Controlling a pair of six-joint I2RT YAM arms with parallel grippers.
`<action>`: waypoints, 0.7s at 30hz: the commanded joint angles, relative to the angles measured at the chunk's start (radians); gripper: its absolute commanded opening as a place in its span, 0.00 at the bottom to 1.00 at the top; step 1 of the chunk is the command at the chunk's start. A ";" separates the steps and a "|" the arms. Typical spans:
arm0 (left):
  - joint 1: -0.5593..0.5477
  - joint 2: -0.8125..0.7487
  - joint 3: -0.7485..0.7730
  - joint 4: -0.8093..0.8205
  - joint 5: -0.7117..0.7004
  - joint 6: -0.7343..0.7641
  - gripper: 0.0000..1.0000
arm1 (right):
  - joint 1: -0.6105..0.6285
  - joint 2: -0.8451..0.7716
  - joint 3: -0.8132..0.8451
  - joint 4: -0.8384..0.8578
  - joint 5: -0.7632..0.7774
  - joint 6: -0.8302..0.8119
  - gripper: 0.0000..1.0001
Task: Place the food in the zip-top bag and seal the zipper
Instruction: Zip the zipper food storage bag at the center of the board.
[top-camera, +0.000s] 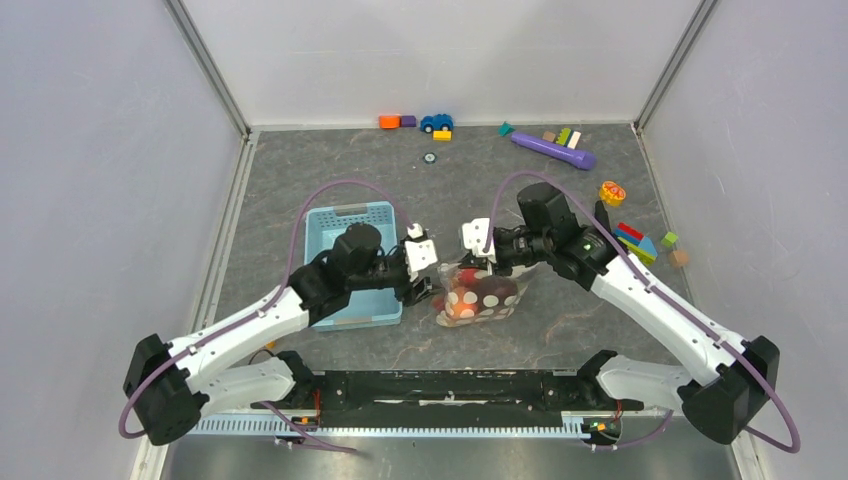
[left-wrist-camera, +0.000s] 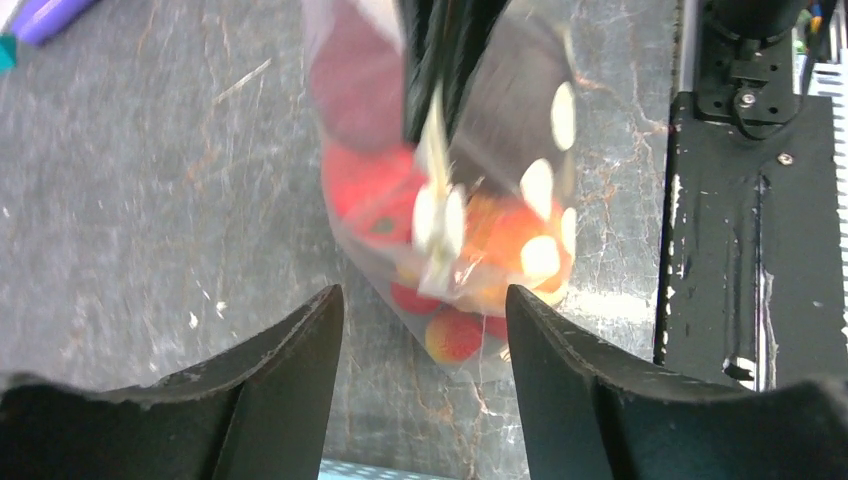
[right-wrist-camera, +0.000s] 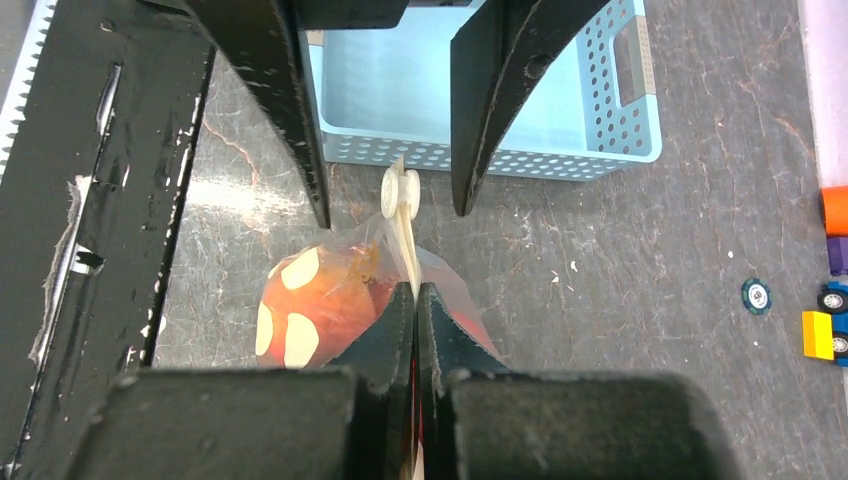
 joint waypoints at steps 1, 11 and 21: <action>0.014 -0.059 -0.116 0.202 -0.121 -0.160 0.67 | 0.000 -0.058 -0.017 0.051 -0.060 -0.003 0.00; 0.051 -0.026 -0.209 0.560 0.104 -0.395 0.56 | 0.000 -0.067 -0.059 0.156 -0.022 0.108 0.00; 0.052 -0.034 -0.258 0.647 0.095 -0.465 0.63 | 0.001 -0.078 -0.068 0.246 0.089 0.233 0.00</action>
